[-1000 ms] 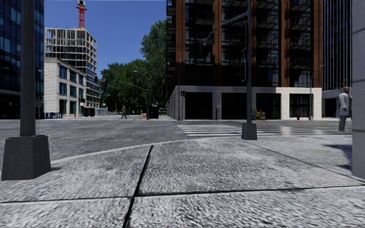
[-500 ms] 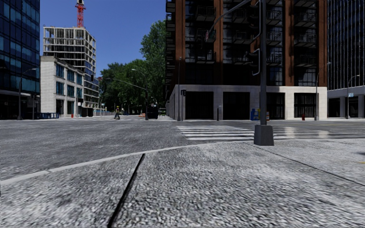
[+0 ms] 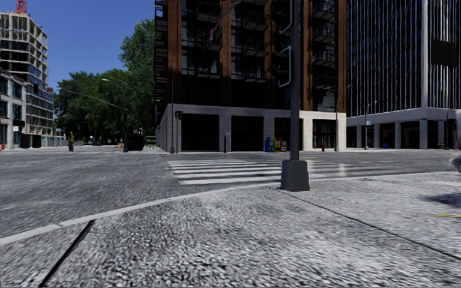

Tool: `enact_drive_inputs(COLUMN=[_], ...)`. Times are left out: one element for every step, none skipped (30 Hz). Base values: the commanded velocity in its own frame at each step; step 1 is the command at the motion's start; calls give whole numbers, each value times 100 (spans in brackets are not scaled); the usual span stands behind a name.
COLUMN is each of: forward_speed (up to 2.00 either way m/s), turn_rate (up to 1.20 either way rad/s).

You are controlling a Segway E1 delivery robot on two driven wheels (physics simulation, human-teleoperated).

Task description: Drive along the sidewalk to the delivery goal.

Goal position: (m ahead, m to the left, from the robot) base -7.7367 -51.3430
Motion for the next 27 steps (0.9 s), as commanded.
enact_drive_inputs(forward_speed=[200, 200, 200, 200, 200, 200, 200, 200, 200, 200, 200, 200, 200, 200, 200, 200, 200, 200, 200, 200, 200, 200, 200, 200, 200, 200, 200], turn_rate=[-83, -83, -83, -83, -84, -84, -84, -84, -84, -84, -84, -84, -84, -84, -84, -84, -84, -84, -84, -84, -84, -84, -84, -84, -84, -84, -84])
